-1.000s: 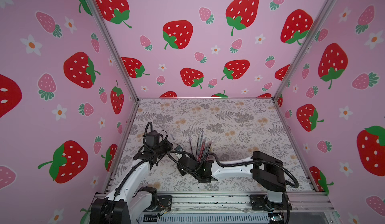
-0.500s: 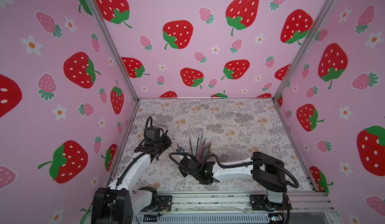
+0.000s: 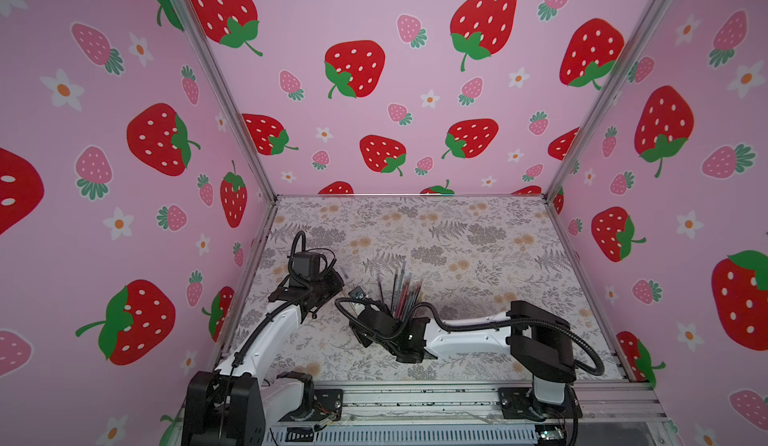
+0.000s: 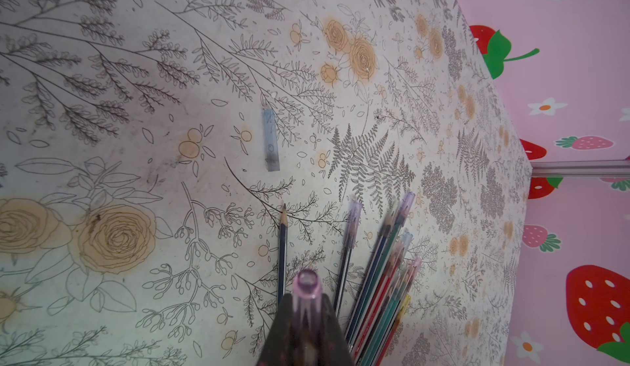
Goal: Remove the protective cover of the pencils
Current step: Remove the protective sleeve from the pencil.
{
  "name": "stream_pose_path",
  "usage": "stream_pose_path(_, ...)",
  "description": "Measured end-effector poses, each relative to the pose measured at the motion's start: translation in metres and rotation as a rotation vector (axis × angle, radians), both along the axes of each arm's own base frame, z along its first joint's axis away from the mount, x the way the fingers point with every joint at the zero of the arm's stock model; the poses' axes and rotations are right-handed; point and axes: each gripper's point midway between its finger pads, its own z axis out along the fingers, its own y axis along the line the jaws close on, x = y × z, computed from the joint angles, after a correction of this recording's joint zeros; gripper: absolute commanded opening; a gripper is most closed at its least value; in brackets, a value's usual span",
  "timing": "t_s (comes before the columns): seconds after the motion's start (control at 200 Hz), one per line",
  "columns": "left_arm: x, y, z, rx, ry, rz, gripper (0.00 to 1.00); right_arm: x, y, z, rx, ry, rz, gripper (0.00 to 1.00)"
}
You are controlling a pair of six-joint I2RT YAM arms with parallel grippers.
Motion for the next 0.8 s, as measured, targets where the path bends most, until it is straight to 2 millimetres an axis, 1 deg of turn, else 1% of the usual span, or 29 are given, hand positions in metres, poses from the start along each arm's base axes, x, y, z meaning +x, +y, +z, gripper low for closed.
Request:
stream_pose_path(0.09,-0.001,-0.001,0.000,-0.002,0.000,-0.008,0.00,0.008,0.006,-0.001,0.001,0.011,-0.004,0.60)
stream_pose_path(0.2,-0.001,-0.003,0.000,-0.008,0.001,-0.019,0.00,0.015,0.009,-0.011,-0.027,0.023,-0.009,0.60)
stream_pose_path(0.28,-0.002,-0.004,0.001,-0.010,-0.001,-0.024,0.00,0.015,0.010,-0.018,-0.043,0.033,-0.005,0.58)
stream_pose_path(0.33,-0.002,-0.003,0.001,-0.008,-0.002,-0.022,0.00,0.015,0.010,-0.021,-0.051,0.036,-0.006,0.53)
stream_pose_path(0.37,-0.001,-0.002,0.001,-0.007,-0.004,-0.019,0.00,0.014,0.010,-0.023,-0.060,0.039,-0.001,0.42)
stream_pose_path(0.44,-0.001,-0.003,0.003,-0.010,-0.008,-0.022,0.00,0.013,0.011,-0.028,-0.077,0.041,0.010,0.29)
stream_pose_path(0.475,-0.002,-0.004,0.003,-0.013,-0.009,-0.025,0.00,0.012,0.011,-0.029,-0.079,0.047,0.015,0.21)
stream_pose_path(0.565,-0.002,-0.005,0.004,-0.016,-0.011,-0.030,0.00,0.010,0.012,-0.031,-0.079,0.056,0.021,0.07)
stream_pose_path(0.65,-0.003,-0.003,0.003,-0.013,-0.003,-0.019,0.00,0.009,0.012,-0.031,-0.072,0.066,0.014,0.00)
stream_pose_path(0.8,-0.004,-0.002,0.002,-0.010,0.003,-0.013,0.00,0.008,0.011,-0.033,-0.064,0.062,0.018,0.00)
